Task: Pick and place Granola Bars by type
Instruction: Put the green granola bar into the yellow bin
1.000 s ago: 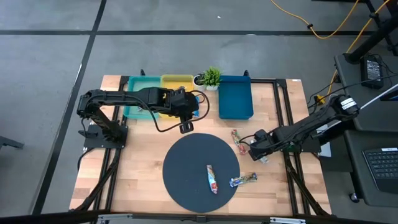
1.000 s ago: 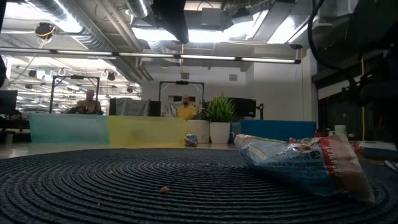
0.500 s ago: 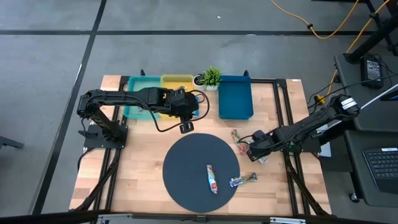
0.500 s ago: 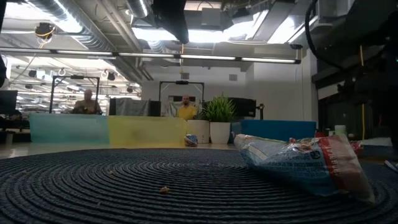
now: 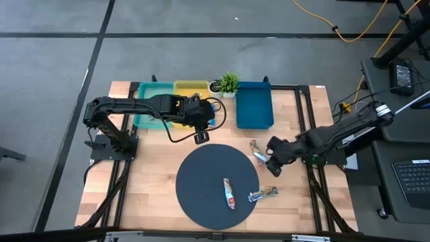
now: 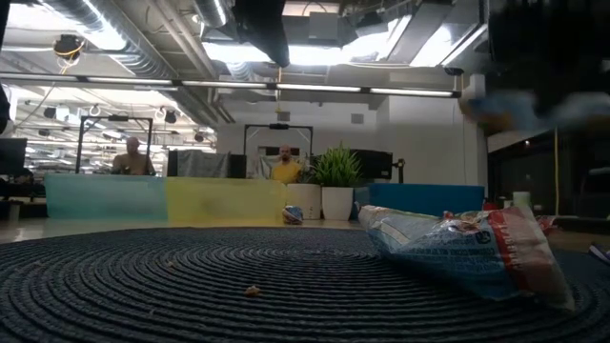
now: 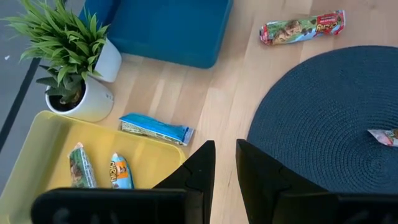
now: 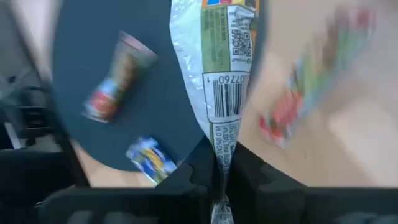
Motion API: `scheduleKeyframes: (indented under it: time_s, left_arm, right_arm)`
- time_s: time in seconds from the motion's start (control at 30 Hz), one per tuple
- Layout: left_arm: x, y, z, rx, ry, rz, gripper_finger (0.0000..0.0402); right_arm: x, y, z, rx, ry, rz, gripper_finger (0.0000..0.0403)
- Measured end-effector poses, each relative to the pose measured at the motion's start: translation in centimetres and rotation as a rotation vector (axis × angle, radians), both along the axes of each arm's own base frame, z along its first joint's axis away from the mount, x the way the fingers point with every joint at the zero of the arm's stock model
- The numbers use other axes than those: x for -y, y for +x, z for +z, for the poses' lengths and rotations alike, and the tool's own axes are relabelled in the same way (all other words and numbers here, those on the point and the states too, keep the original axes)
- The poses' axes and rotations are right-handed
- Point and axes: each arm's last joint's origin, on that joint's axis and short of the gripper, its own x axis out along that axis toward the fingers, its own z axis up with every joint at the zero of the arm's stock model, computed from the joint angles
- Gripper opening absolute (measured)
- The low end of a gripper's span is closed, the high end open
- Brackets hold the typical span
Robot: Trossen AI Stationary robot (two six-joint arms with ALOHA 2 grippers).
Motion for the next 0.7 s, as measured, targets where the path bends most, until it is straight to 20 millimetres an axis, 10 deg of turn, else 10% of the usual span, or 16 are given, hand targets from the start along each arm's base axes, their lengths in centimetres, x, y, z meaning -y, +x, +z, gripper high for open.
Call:
scheduleKeyframes:
  time_s: [0.3, 0.7]
  left_arm:
    - [0.1, 1.6, 1.3, 0.198, -0.03, -0.151, 0.0058]
    - [-1.3, 3.6, 4.8, 0.634, -0.088, -0.4, 0.006]
  right_arm:
    - [1.4, -1.3, 7.7, 0.448, -0.37, 0.11, 0.0032]
    - [2.8, -0.2, 10.1, 0.649, -0.613, 0.091, 0.0033]
